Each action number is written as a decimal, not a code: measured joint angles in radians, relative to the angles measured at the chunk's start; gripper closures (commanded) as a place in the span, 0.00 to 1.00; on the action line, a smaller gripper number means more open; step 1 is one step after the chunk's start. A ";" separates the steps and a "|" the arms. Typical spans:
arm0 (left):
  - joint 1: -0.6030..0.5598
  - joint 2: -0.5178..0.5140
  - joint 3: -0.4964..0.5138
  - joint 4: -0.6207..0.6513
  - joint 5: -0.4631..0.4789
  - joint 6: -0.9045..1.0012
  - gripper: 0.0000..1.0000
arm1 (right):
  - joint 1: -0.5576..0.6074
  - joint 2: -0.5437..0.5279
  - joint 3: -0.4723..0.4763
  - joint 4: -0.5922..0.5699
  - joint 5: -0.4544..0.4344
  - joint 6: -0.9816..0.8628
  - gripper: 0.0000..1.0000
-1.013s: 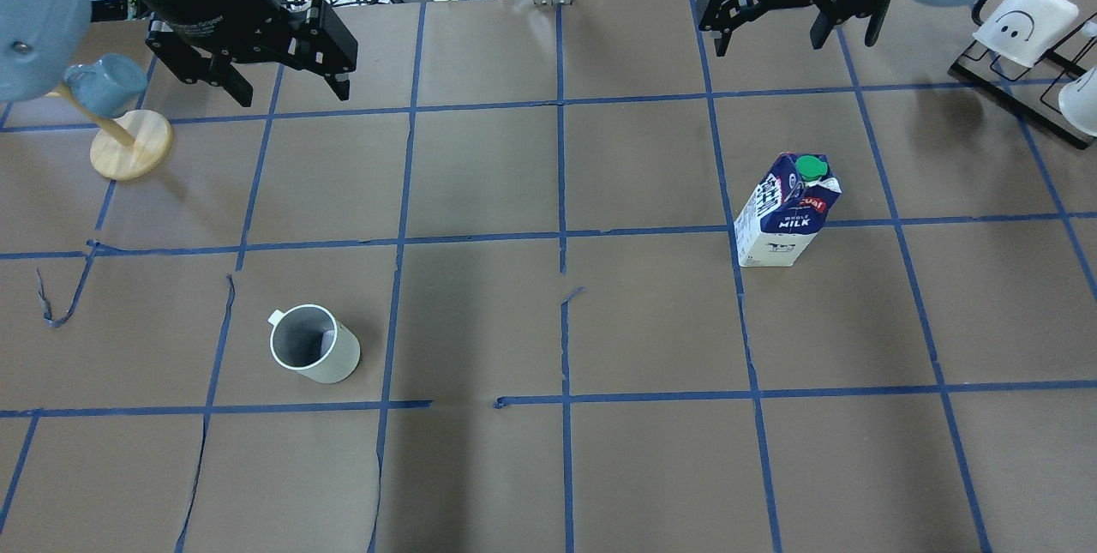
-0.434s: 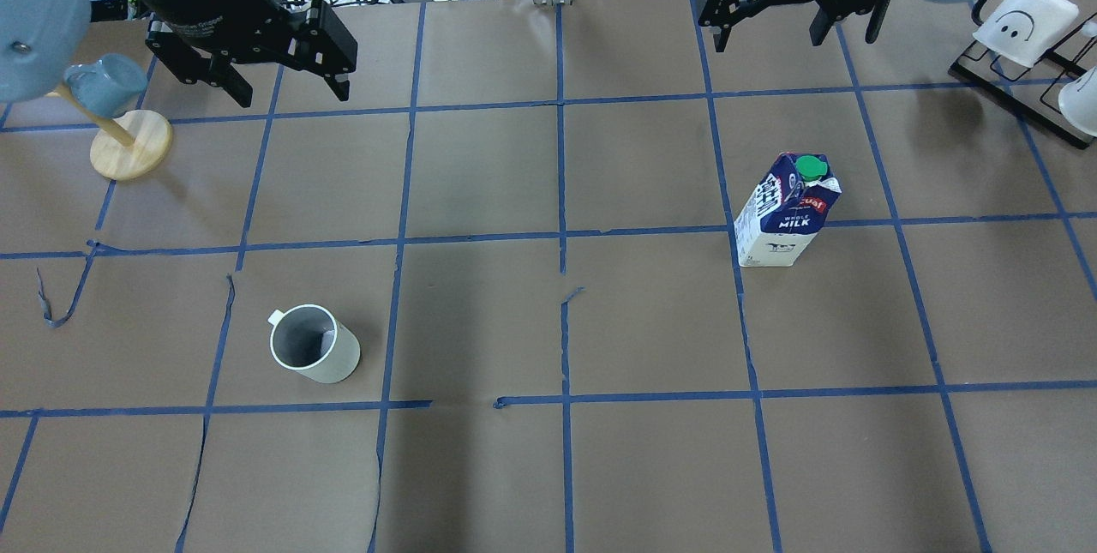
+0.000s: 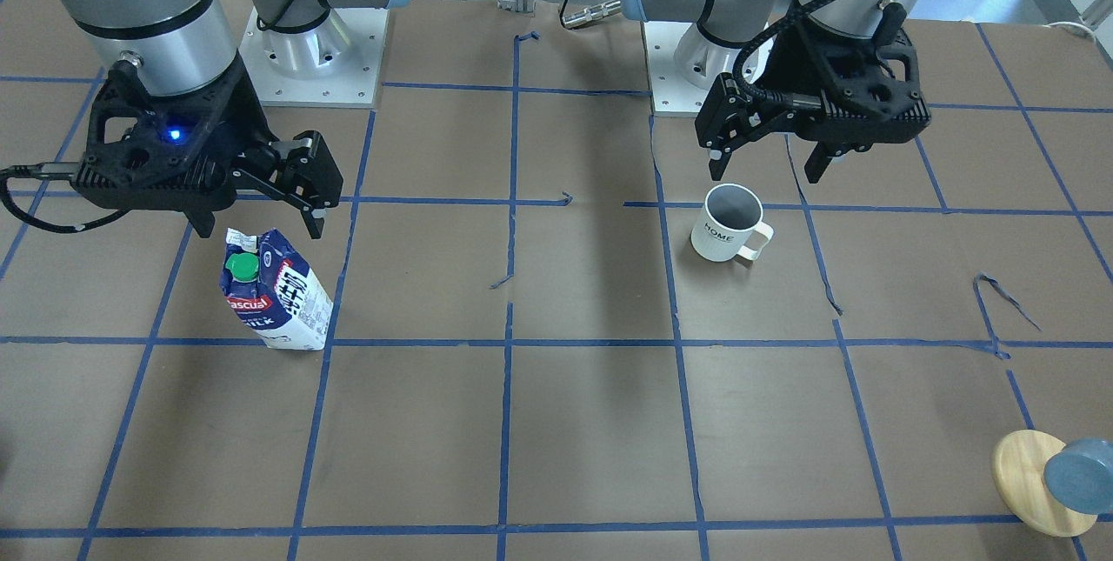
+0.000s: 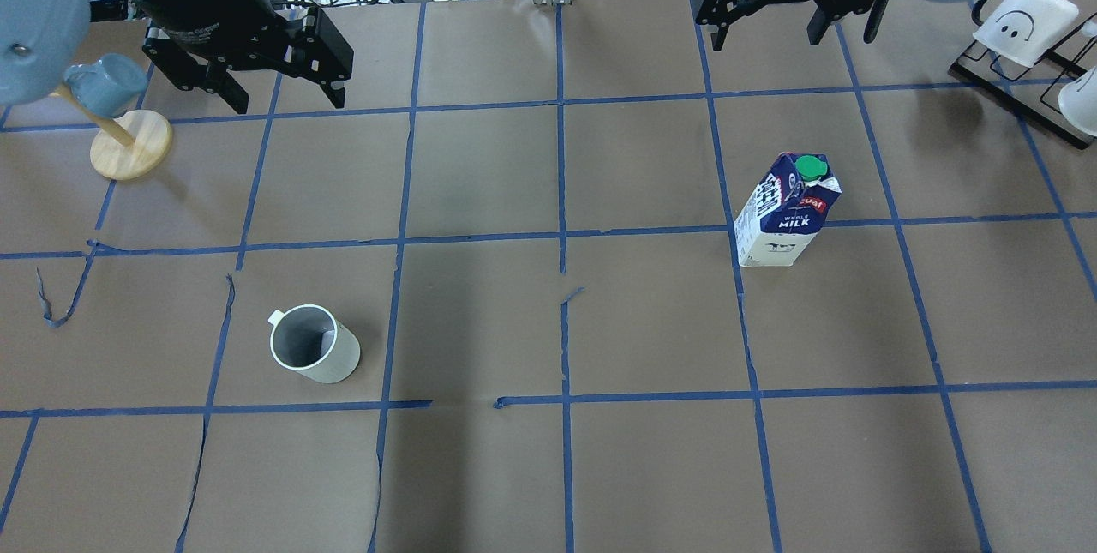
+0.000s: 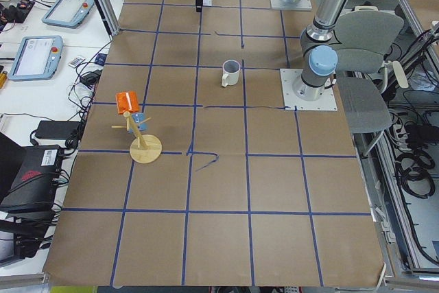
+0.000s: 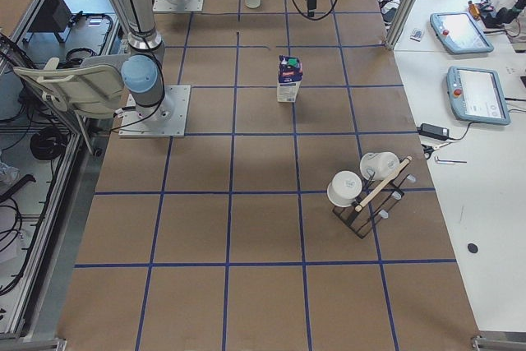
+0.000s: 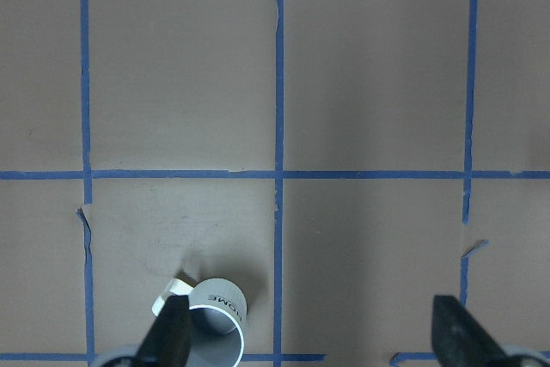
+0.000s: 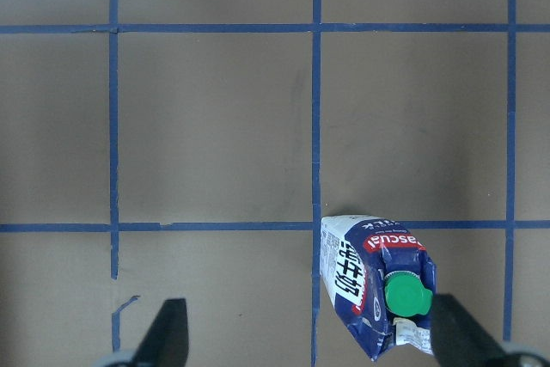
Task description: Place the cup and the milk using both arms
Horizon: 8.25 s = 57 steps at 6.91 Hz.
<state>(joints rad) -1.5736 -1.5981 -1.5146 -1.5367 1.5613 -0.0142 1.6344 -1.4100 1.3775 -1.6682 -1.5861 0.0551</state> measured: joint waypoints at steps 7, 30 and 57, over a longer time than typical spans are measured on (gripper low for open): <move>0.009 -0.082 -0.535 0.211 0.118 -0.086 0.99 | -0.058 -0.001 0.044 -0.009 -0.012 -0.028 0.02; -0.102 0.023 -0.028 -0.064 -0.065 -0.099 0.00 | 0.093 -0.121 0.495 -0.270 0.095 0.123 0.77; -0.049 0.087 -0.039 -0.028 -0.027 -0.066 0.00 | -0.054 -0.136 0.155 -0.081 0.054 -0.087 0.00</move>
<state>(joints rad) -1.6227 -1.5116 -1.5539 -1.5647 1.5339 -0.0798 1.5807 -1.5462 1.5320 -1.7490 -1.5321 -0.0322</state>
